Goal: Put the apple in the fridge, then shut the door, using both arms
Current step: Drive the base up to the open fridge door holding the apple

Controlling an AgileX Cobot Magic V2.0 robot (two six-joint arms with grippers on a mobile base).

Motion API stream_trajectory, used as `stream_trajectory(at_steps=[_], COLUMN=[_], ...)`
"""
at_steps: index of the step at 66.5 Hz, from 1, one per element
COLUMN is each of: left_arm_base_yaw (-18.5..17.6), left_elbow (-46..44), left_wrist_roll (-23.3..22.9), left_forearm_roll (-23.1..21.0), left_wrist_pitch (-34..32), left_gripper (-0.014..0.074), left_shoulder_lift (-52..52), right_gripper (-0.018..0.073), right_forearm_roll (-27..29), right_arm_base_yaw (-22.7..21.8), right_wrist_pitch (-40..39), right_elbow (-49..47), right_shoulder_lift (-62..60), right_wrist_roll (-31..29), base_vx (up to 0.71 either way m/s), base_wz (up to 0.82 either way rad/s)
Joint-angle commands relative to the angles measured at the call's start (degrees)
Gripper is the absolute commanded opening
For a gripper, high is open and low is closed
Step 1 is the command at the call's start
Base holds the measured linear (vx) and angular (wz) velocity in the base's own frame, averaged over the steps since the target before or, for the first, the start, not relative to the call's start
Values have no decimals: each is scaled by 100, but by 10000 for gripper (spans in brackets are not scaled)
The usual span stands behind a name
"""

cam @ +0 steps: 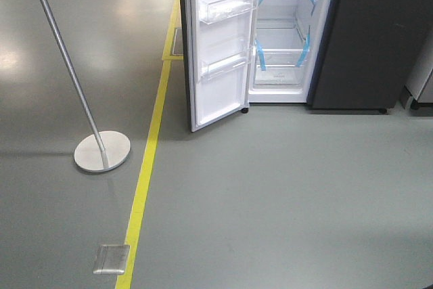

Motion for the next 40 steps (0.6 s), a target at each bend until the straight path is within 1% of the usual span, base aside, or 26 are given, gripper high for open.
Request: stream_trajectory(at_steps=[1,40], left_arm_base_yaw=[-12,-12], left_elbow=[-96,-96], left_wrist_roll=[-49,-49], left_forearm_roll=[-5,-5], left_wrist_pitch=[-452,-452], left_gripper=[-6,-6], left_shoulder_lift=[-82,-82], right_gripper=[192,192], right_forearm_roll=[274,274], right_arm_base_yaw=[6,6], right_wrist_pitch=[-220,-220], right_elbow=[-149,-149], right_shoulder_lift=[30,30], right_wrist_roll=[-48,-48], base_vx=[26,24], base_wz=[1,-1])
